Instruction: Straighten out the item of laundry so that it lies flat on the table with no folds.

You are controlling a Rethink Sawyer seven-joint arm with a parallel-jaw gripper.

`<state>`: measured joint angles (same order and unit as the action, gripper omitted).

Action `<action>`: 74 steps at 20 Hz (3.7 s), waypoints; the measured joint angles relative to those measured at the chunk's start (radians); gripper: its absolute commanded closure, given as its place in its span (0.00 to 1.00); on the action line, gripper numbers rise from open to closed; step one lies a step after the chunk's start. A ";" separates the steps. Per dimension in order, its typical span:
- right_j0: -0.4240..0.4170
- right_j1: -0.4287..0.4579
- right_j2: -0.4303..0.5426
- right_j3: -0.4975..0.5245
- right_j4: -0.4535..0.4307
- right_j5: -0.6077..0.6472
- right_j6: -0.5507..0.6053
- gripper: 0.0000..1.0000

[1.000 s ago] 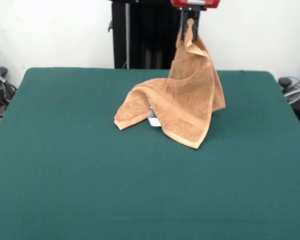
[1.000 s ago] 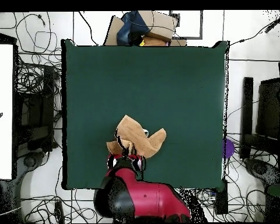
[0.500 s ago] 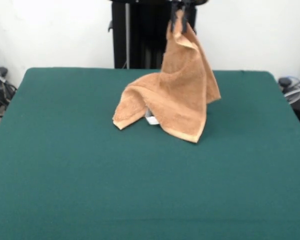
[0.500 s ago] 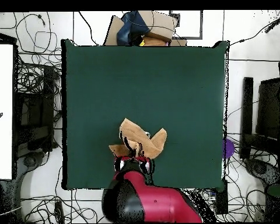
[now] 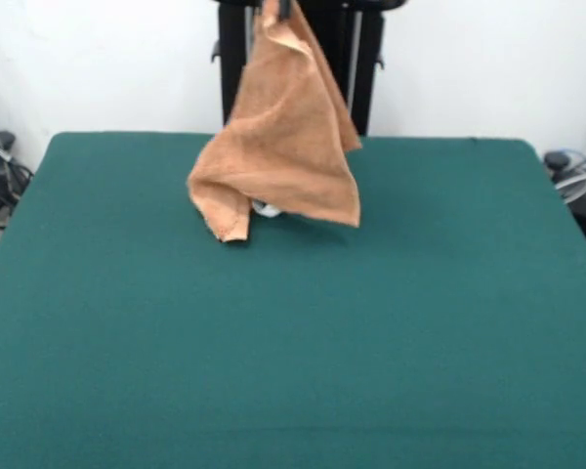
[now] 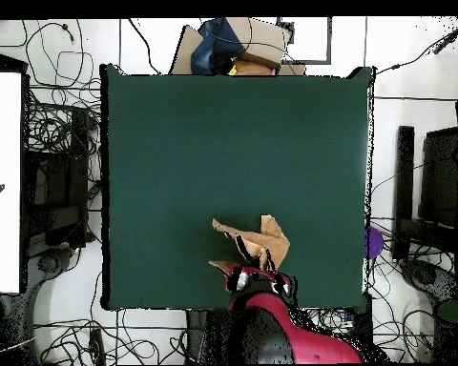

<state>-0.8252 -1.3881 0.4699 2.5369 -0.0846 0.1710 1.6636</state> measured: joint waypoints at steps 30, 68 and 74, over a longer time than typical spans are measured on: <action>-0.083 -0.370 -0.032 -0.059 0.303 0.652 -0.908 1.00; -0.065 -0.218 -0.073 -0.331 0.142 0.721 -0.926 1.00; -0.008 -0.152 -0.070 -0.469 0.107 0.797 -0.926 1.00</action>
<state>-0.8328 -1.5405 0.4001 2.0683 0.0220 0.9678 0.7376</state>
